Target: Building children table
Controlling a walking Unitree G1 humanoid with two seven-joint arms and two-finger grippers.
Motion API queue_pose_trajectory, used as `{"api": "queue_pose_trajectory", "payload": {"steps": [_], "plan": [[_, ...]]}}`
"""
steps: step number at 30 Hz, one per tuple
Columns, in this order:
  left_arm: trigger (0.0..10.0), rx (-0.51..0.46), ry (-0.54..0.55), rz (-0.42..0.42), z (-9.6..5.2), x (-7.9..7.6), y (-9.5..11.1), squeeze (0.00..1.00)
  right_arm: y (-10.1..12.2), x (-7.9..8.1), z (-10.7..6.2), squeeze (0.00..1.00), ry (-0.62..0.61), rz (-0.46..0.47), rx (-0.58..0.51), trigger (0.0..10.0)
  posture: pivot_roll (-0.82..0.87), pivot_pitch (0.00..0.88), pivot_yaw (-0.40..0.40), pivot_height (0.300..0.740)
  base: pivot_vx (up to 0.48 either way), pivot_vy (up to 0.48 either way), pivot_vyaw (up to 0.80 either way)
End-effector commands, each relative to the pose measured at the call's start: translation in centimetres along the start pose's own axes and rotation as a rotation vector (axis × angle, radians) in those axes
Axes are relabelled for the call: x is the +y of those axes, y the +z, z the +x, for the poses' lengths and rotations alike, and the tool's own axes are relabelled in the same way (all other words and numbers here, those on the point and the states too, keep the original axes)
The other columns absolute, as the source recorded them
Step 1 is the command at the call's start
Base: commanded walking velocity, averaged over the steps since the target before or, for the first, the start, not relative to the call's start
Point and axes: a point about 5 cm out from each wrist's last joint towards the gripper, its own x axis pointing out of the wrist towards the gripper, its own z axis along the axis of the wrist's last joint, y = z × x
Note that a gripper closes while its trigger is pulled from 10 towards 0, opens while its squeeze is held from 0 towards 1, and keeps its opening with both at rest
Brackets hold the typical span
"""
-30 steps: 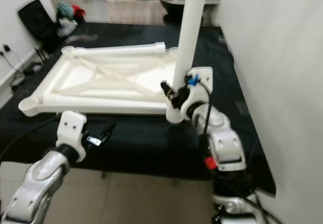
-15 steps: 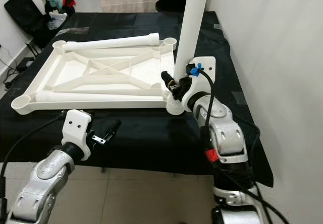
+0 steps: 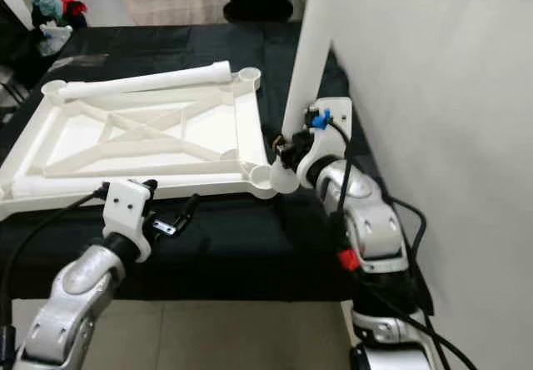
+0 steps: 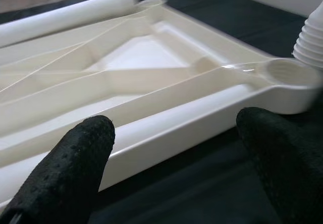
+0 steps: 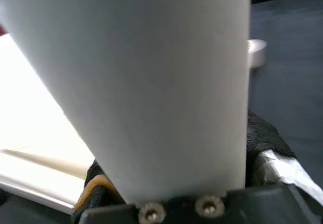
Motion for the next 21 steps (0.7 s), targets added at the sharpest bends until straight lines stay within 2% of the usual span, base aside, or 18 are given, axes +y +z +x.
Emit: {"api": "queue_pose_trajectory", "payload": {"steps": [1, 5, 7, 11, 14, 16, 19, 21], "plan": [[10.0, 0.029, 0.004, -0.002, -0.3, 0.2, -0.8, 0.0, 0.5, 1.4, 0.0, 0.0, 0.077, -0.023, -0.033, 10.0, -0.09, 0.089, 0.021, 0.74, 0.255, 0.0, 0.0], [10.0, 0.021, -0.022, 0.009, -0.2, -0.1, -0.7, 0.0, 0.2, 1.8, 0.1, 0.0, 0.08, -0.026, -0.018, 10.0, -0.09, 0.084, 0.022, 0.74, 0.126, 0.0, 0.0], [10.0, 0.026, -0.065, 0.053, -0.2, -0.7, -0.8, 0.0, 0.3, 1.7, 0.0, 0.0, 0.093, 0.004, -0.031, 10.0, -0.09, 0.083, 0.022, 0.74, 0.0, 0.0, 0.0], [10.0, 0.02, -0.072, 0.059, -0.2, -0.8, -0.8, 0.0, 0.6, 1.8, -0.2, 0.0, 0.12, 0.018, -0.048, 10.0, -0.09, 0.076, 0.025, 0.74, 0.0, 0.0, 0.0], [10.0, 0.016, -0.081, 0.056, -0.2, -0.8, -0.8, 0.0, 1.6, 2.2, -0.8, 0.0, 0.215, 0.031, -0.093, 10.0, -0.09, 0.069, 0.027, 0.74, 0.0, 0.0, 0.0], [10.0, 0.016, -0.085, 0.056, -0.2, -0.8, -0.9, 0.0, 2.1, 2.4, -1.1, 0.0, 0.258, 0.024, -0.114, 10.0, -0.09, 0.069, 0.029, 0.74, 0.0, -0.255, 0.0], [10.0, 0.016, -0.092, 0.06, -0.2, -0.9, -0.9, 0.0, 2.2, 2.3, -1.2, 0.0, 0.261, 0.027, -0.117, 10.0, -0.09, 0.068, 0.03, 0.74, 0.0, -0.469, 0.0], [10.0, 0.016, -0.099, 0.057, -0.2, -0.9, -0.8, 0.0, 2.5, 1.7, -1.4, 0.0, 0.256, 0.024, -0.109, 10.0, -0.1, 0.066, 0.033, 0.74, 0.0, -0.232, 0.0]]}}
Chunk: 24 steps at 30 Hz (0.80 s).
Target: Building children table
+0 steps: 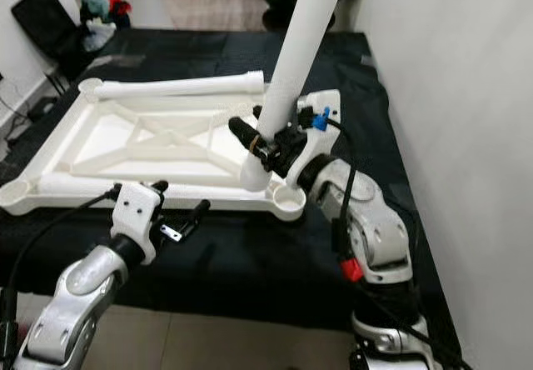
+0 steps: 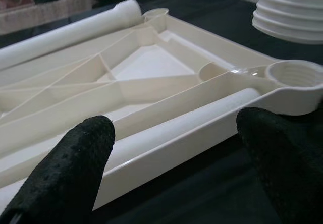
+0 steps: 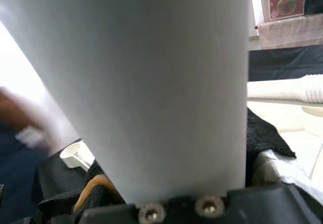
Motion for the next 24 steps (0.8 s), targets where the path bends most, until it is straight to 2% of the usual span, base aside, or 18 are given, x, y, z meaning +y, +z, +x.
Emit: {"api": "queue_pose_trajectory", "payload": {"steps": [1, 7, 9, 13, 16, 18, 24], "plan": [[10.0, 0.024, -0.002, 0.013, -0.2, 0.1, -0.4, 0.0, 0.7, -0.5, -0.4, 0.0, 0.002, -0.012, -0.006, 10.0, -0.1, 0.066, 0.034, 0.74, 0.0, 0.0, 0.0], [10.0, 0.02, 0.004, 0.001, -0.4, 0.3, -0.3, 0.0, 1.2, -1.0, -0.7, 0.0, 0.021, -0.037, 0.01, 10.0, -0.1, 0.074, 0.035, 0.74, 0.0, 0.0, 0.0], [10.0, 0.031, 0.032, 0.001, -0.9, 0.6, -0.3, 0.0, 1.3, -1.0, -0.9, 0.0, 0.089, -0.092, 0.057, 10.0, -0.1, 0.087, 0.032, 0.74, 0.0, 0.0, 0.0], [10.0, 0.052, 0.072, 0.015, -1.4, 0.9, -0.5, 0.0, 1.3, -0.9, -1.0, 0.0, 0.143, -0.131, 0.094, 10.0, -0.1, 0.092, 0.029, 0.74, 0.0, 0.0, 0.0], [10.0, 0.077, 0.111, -0.013, -2.3, 1.1, -0.8, 0.0, 1.3, -0.8, -0.9, 0.0, 0.193, -0.158, 0.119, 10.0, -0.09, 0.105, 0.024, 0.74, 0.0, 0.0, 0.0], [10.0, 0.124, 0.099, -0.047, -3.4, 0.5, -1.2, 0.0, 1.5, -1.1, -0.6, 0.0, 0.213, -0.176, 0.135, 10.0, -0.07, 0.118, 0.014, 0.74, 0.0, 0.0, 0.0], [10.0, 0.152, 0.074, -0.077, -4.9, -0.8, -1.7, 0.0, 1.8, -1.7, 0.2, 0.0, 0.222, -0.204, 0.15, 10.0, -0.07, 0.126, 0.011, 0.74, 0.0, 0.0, 0.0]]}}
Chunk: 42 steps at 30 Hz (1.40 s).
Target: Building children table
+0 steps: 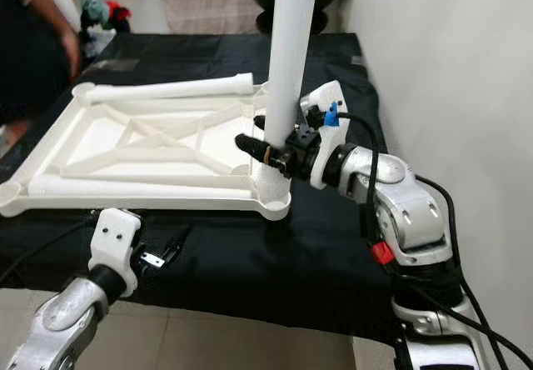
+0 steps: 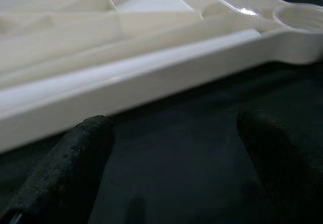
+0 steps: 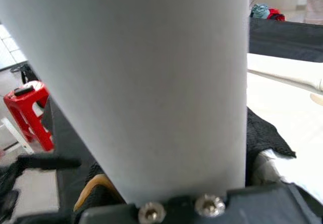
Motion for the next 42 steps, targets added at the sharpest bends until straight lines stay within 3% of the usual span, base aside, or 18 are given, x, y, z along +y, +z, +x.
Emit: {"api": "queue_pose_trajectory", "payload": {"steps": [1, 4, 6, 13, 21, 28, 33, 35, 37, 42], "plan": [[10.0, -0.012, -0.012, -0.016, -0.2, -0.3, 0.2, 0.0, 0.4, -0.1, 0.4, 0.0, 0.014, -0.032, -0.004, 10.0, -0.06, 0.145, -0.002, 0.74, 0.0, 0.0, 0.0], [10.0, -0.027, -0.015, -0.032, -0.1, -0.4, 0.4, 0.0, 0.5, -0.4, 0.7, 0.0, 0.017, -0.041, 0.006, 10.0, -0.06, 0.148, -0.003, 0.74, 0.0, 0.0, 0.0], [10.0, -0.07, -0.142, -0.025, -0.2, -2.1, 1.2, 0.0, 0.4, -1.2, 1.9, 0.0, 0.034, -0.044, 0.06, 10.0, -0.06, 0.189, -0.016, 0.74, 0.0, 0.0, 0.0], [10.0, -0.084, -0.18, -0.008, -1.0, -3.1, 2.0, 0.0, 1.2, -1.6, 2.4, 0.0, 0.128, -0.002, 0.035, 10.0, -0.05, 0.233, -0.027, 0.74, 0.0, 0.0, 0.0], [10.0, -0.115, -0.193, 0.04, -1.8, -3.5, 2.7, 0.0, 3.1, -1.8, 2.4, 0.0, 0.374, 0.086, -0.137, 10.0, -0.03, 0.27, -0.022, 0.74, 0.0, 0.0, 0.0], [10.0, -0.129, -0.196, 0.048, -2.0, -3.5, 2.9, 0.0, 3.5, -2.5, 1.8, 0.0, 0.434, 0.099, -0.223, 10.0, -0.01, 0.276, -0.022, 0.74, 0.0, 0.0, 0.0], [10.0, -0.13, -0.196, 0.051, -2.2, -3.6, 3.1, 0.0, 3.2, -3.1, 1.1, 0.0, 0.46, 0.076, -0.284, 10.0, 0.0, 0.28, -0.014, 0.74, 0.0, 0.0, 0.0], [10.0, -0.129, -0.195, 0.052, -2.3, -3.5, 3.1, 0.0, 3.0, -3.1, 0.9, 0.0, 0.458, 0.049, -0.273, 10.0, 0.01, 0.282, -0.011, 0.74, 0.0, 0.0, 0.0], [10.0, -0.126, -0.196, 0.054, -2.4, -3.5, 3.1, 0.0, 2.5, -3.3, 0.9, 0.0, 0.42, -0.048, -0.213, 10.0, 0.01, 0.285, -0.003, 0.74, 0.0, 0.0, 0.0], [10.0, -0.123, -0.197, 0.054, -2.5, -3.4, 3.1, 0.0, 2.3, -3.6, 0.8, 0.0, 0.397, -0.134, -0.161, 10.0, 0.02, 0.287, 0.001, 0.74, 0.0, 0.0, 0.0]]}}
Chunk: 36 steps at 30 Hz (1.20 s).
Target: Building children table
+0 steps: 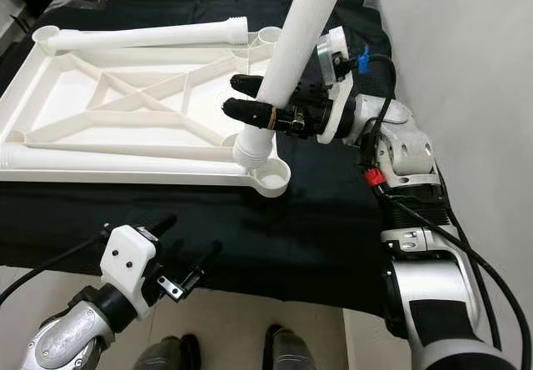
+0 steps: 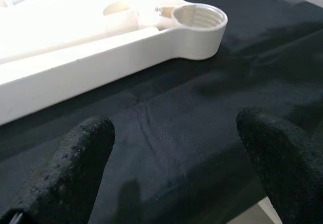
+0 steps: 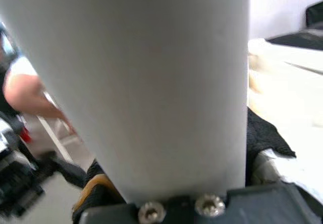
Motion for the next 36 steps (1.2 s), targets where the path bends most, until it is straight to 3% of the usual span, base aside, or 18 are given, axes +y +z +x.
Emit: {"api": "queue_pose_trajectory", "payload": {"steps": [1, 18, 36], "plan": [[10.0, 0.018, -0.01, 0.014, -0.4, -0.1, -0.1, 0.0, -0.1, 0.1, -0.2, 0.0, 0.01, -0.039, 0.027, 10.0, 0.02, 0.287, 0.001, 0.74, 0.0, 0.0, 0.0], [10.0, 0.024, -0.006, 0.012, -0.6, 0.2, -0.1, 0.0, -0.9, 1.0, -1.4, 0.0, 0.133, -0.069, 0.156, 10.0, 0.01, 0.29, 0.01, 0.74, 0.0, 0.0, 0.0], [10.0, 0.028, -0.005, 0.011, -0.6, 0.1, 0.0, 0.0, -2.0, 1.3, 0.1, 0.0, 0.146, -0.048, 0.143, 10.0, 0.02, 0.29, 0.013, 0.74, 0.0, 0.0, 0.0]]}}
